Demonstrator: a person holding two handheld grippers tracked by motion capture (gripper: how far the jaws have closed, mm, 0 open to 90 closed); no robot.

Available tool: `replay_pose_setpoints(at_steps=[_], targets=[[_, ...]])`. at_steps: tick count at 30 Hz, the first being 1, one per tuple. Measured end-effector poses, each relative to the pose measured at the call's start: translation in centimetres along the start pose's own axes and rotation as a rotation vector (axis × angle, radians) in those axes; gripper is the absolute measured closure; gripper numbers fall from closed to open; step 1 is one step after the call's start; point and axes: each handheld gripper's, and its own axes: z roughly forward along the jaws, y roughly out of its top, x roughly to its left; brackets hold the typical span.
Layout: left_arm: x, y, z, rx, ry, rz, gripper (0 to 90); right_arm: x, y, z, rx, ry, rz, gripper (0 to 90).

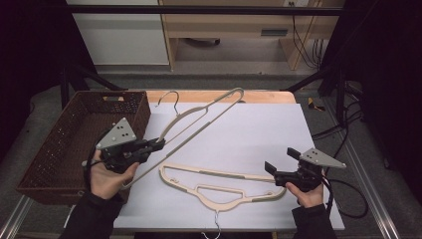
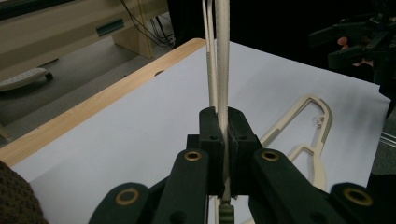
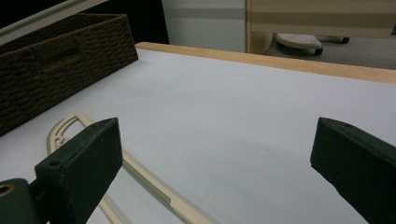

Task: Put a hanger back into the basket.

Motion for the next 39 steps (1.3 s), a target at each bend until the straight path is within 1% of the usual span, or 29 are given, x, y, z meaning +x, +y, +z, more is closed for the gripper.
replay_pose_setpoints(at_steps=[1,2,5,7,8,9,11,14,17,18,19,20,21,25,27,28,29,30,32,33,34,36,38,39], targets=[[0.6,0.3,-0.4,0.005,0.0,-0.004,86.8,0.0,0.0,0.0,0.0,0.0,0.0,2.7],[0.6,0.3,-0.4,0.005,0.0,-0.004,86.8,0.0,0.0,0.0,0.0,0.0,0.0,2.7],[1.8,0.7,-1.2,0.017,0.01,-0.007,86.7,0.0,0.0,0.0,0.004,-0.002,0.003,2.8],[2.5,0.9,-1.7,0.021,0.009,-0.015,86.8,0.0,0.0,0.0,0.004,0.001,-0.002,2.8],[3.3,1.1,-2.3,0.016,0.011,-0.024,86.8,0.0,0.0,0.0,0.004,0.0,-0.003,2.8],[3.3,1.1,-2.3,0.016,0.011,-0.024,86.8,0.0,0.0,0.0,0.004,0.0,-0.003,2.8],[4.2,1.2,-2.9,0.014,0.007,-0.034,86.7,0.0,0.0,0.0,0.003,0.002,-0.003,2.8],[5.4,1.3,-3.6,0.021,0.01,-0.029,86.8,0.1,0.0,0.1,0.005,-0.002,0.0,2.9],[6.6,1.3,-4.3,0.044,0.032,-0.02,86.8,0.1,0.0,0.1,0.01,-0.002,0.0,2.9],[7.5,1.1,-4.9,0.039,0.045,-0.029,86.8,0.1,0.0,0.1,0.007,-0.002,-0.002,2.9],[7.5,1.1,-4.9,0.039,0.045,-0.029,86.8,0.1,0.0,0.1,0.007,-0.002,-0.002,2.9],[8.1,1.0,-5.2,0.04,0.049,-0.028,86.8,0.1,0.0,0.1,0.007,-0.001,-0.001,2.9],[8.7,0.8,-5.6,0.038,0.061,-0.037,86.8,0.1,0.0,0.0,0.005,-0.001,-0.002,2.9],[10.4,-0.1,-6.8,0.045,0.089,-0.038,86.7,0.1,0.1,-0.1,0.001,0.0,-0.001,3.0],[11.3,-0.8,-7.3,0.058,0.109,-0.039,86.7,0.0,0.1,-0.1,0.001,0.001,-0.002,3.0],[12.1,-1.5,-7.7,0.074,0.13,-0.04,86.7,0.0,0.1,-0.1,0.0,0.0,-0.002,3.0],[12.1,-1.5,-7.7,0.074,0.13,-0.04,86.7,0.0,0.1,-0.1,0.0,0.0,-0.002,3.0],[12.7,-2.0,-7.9,0.083,0.139,-0.045,86.7,0.1,0.1,-0.1,0.001,-0.001,-0.001,3.0],[14.0,-3.2,-8.5,0.09,0.136,-0.07,86.7,0.1,0.1,-0.1,0.0,0.002,-0.003,3.0],[14.4,-3.6,-8.6,0.092,0.136,-0.077,86.7,0.1,0.1,0.0,0.0,0.002,-0.002,2.9],[14.4,-3.6,-8.6,0.092,0.136,-0.077,86.7,0.1,0.1,0.0,0.0,0.002,-0.002,2.9],[15.2,-4.4,-8.9,0.111,0.147,-0.082,86.7,0.1,0.1,0.0,0.004,-0.001,-0.003,3.0],[16.2,-5.5,-9.2,0.138,0.17,-0.085,86.7,0.1,0.0,0.1,0.008,-0.002,-0.003,2.9],[16.6,-6.0,-9.4,0.137,0.175,-0.092,86.7,0.1,0.0,0.1,0.008,-0.003,-0.003,3.0]])
